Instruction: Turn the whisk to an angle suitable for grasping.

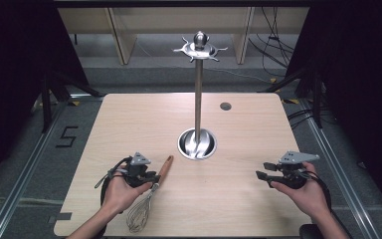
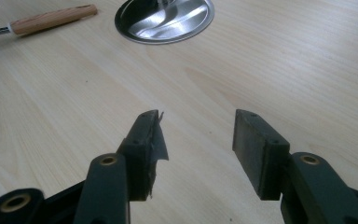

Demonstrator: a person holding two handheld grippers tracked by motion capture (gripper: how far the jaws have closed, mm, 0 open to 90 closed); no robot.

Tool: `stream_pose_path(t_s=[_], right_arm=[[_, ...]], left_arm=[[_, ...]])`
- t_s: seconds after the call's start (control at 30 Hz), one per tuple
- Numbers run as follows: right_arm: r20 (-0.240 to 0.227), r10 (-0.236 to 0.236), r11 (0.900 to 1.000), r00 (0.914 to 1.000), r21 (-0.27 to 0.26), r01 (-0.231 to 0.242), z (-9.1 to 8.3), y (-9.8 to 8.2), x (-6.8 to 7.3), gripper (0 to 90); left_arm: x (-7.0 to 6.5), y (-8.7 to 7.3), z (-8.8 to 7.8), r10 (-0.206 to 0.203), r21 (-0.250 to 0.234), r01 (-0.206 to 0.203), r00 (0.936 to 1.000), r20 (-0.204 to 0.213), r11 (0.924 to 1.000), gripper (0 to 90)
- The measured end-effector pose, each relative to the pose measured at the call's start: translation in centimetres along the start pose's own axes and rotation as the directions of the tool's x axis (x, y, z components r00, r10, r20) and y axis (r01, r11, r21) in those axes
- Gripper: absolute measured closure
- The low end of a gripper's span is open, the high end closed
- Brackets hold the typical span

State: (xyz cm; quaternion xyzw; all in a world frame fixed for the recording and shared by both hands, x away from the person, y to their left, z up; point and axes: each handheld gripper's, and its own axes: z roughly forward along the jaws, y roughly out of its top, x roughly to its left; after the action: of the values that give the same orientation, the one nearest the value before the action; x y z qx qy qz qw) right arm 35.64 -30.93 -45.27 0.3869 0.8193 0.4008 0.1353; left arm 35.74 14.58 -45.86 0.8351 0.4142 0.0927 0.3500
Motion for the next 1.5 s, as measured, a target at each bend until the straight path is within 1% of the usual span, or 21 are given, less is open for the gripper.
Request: stream_pose_path(t_s=[0.07, 0.2, 0.27, 0.3, 0.33, 0.37, 0.4, 0.43, 0.47, 0.57, 0.6, 0.67, 0.8, 0.83, 0.87, 0.9, 0.93, 1.1, 1.33, 1.37, 1.5], right_arm=[[0.001, 0.002, 1.000, 1.0000, -0.009, -0.002, 0.0, 0.0, 0.0, 51.8], [0.003, -0.001, 1.000, 1.0000, 0.004, 0.000, 0.0, -0.1, -0.1, 51.8], [0.004, -0.012, 1.000, 0.9999, -0.009, 0.012, 0.2, -0.1, -0.2, 51.8], [0.004, -0.012, 1.000, 0.9999, -0.009, 0.012, 0.2, -0.1, -0.2, 51.8], [0.006, -0.015, 1.000, 0.9999, -0.009, 0.016, 0.2, -0.1, -0.2, 51.8], [0.006, -0.015, 1.000, 0.9999, -0.009, 0.016, 0.2, -0.1, -0.2, 51.8], [0.005, -0.017, 1.000, 0.9999, -0.001, 0.017, 0.1, 0.0, -0.2, 51.8], [0.005, -0.017, 1.000, 0.9999, -0.001, 0.017, 0.1, 0.0, -0.2, 51.8], [0.005, -0.016, 1.000, 0.9999, -0.001, 0.016, 0.1, 0.0, -0.2, 51.8], [-0.005, -0.015, 1.000, 0.9999, -0.003, 0.015, 0.1, -0.1, -0.3, 51.8], [-0.006, -0.009, 1.000, 0.9999, -0.001, 0.009, 0.1, -0.1, -0.2, 51.8], [-0.010, -0.014, 1.000, 0.9999, -0.005, 0.014, 0.1, -0.1, -0.2, 51.8], [0.002, -0.022, 1.000, 0.9998, -0.010, 0.022, 0.1, -0.1, -0.3, 51.8], [-0.006, 0.005, 1.000, 1.0000, -0.004, -0.005, 0.1, -0.1, -0.1, 51.8], [-0.010, -0.012, 1.000, 0.9999, -0.002, 0.012, 0.1, -0.1, -0.3, 51.8], [-0.011, 0.004, 1.000, 0.9999, 0.002, -0.004, 0.1, -0.1, -0.1, 51.8], [-0.006, -0.014, 1.000, 0.9999, -0.003, 0.014, 0.1, -0.1, -0.2, 51.7], [-0.001, -0.024, 1.000, 0.9997, -0.003, 0.024, 0.1, -0.1, -0.3, 51.7], [-0.002, -0.023, 1.000, 0.9997, -0.005, 0.023, 0.1, -0.1, -0.3, 51.7], [-0.009, 0.003, 1.000, 1.0000, -0.004, -0.003, 0.2, -0.1, -0.1, 51.7], [-0.007, -0.014, 1.000, 0.9999, -0.008, 0.014, 0.2, -0.1, -0.2, 51.7]], left_arm=[[-0.5, 0.7, 0.5, 0.028, 0.036, -0.028, 0.9996, 0.011, 0.9989, 81.4], [-0.9, 2.1, 1.9, 0.093, 0.118, -0.093, 0.9956, 0.011, 0.9886, 78.7], [-0.9, 2.8, 2.6, 0.096, 0.148, -0.099, 0.9950, 0.030, 0.9841, 81.4], [-1.1, 3.1, 3.0, 0.084, 0.145, -0.087, 0.9961, 0.027, 0.9856, 81.4], [-1.4, 3.7, 3.9, 0.093, 0.168, -0.097, 0.9952, 0.029, 0.9811, 89.1], [-1.4, 3.7, 3.9, 0.093, 0.168, -0.097, 0.9952, 0.029, 0.9811, 89.4], [-1.8, 4.2, 4.8, 0.090, 0.209, -0.094, 0.9956, 0.027, 0.9734, 89.5], [-1.8, 4.2, 4.8, 0.090, 0.209, -0.094, 0.9956, 0.027, 0.9734, 89.5], [-1.9, 4.3, 5.1, 0.095, 0.234, -0.098, 0.9952, 0.026, 0.9673, 89.5], [-1.6, 4.6, 6.3, 0.085, 0.262, -0.079, 0.9963, -0.013, 0.9618, 89.5], [-1.4, 4.6, 6.6, 0.067, 0.262, -0.056, 0.9972, -0.032, 0.9634, 89.6], [-0.7, 4.9, 7.1, 0.048, 0.277, -0.030, 0.9971, -0.059, 0.9604, 89.5], [0.0, 5.1, 7.6, 0.040, 0.288, -0.017, 0.9962, -0.077, 0.9576, 89.5], [0.1, 5.2, 7.7, 0.036, 0.287, -0.011, 0.9959, -0.083, 0.9580, 89.5], [0.3, 5.2, 7.8, 0.029, 0.295, -0.002, 0.9958, -0.086, 0.9554, 89.5], [0.5, 5.3, 7.8, 0.022, 0.299, 0.005, 0.9960, -0.087, 0.9541, 89.5], [0.5, 5.3, 7.9, 0.015, 0.291, 0.012, 0.9957, -0.091, 0.9565, 89.5], [0.4, 5.6, 7.6, 0.047, 0.288, -0.017, 0.9943, -0.095, 0.9574, 89.5], [0.5, 5.7, 7.7, 0.038, 0.305, -0.007, 0.9946, -0.097, 0.9525, 89.5], [0.4, 5.7, 7.8, 0.033, 0.307, -0.001, 0.9945, -0.100, 0.9516, 89.5], [0.7, 5.9, 8.2, 0.035, 0.305, 0.000, 0.9932, -0.111, 0.9522, 89.5]])
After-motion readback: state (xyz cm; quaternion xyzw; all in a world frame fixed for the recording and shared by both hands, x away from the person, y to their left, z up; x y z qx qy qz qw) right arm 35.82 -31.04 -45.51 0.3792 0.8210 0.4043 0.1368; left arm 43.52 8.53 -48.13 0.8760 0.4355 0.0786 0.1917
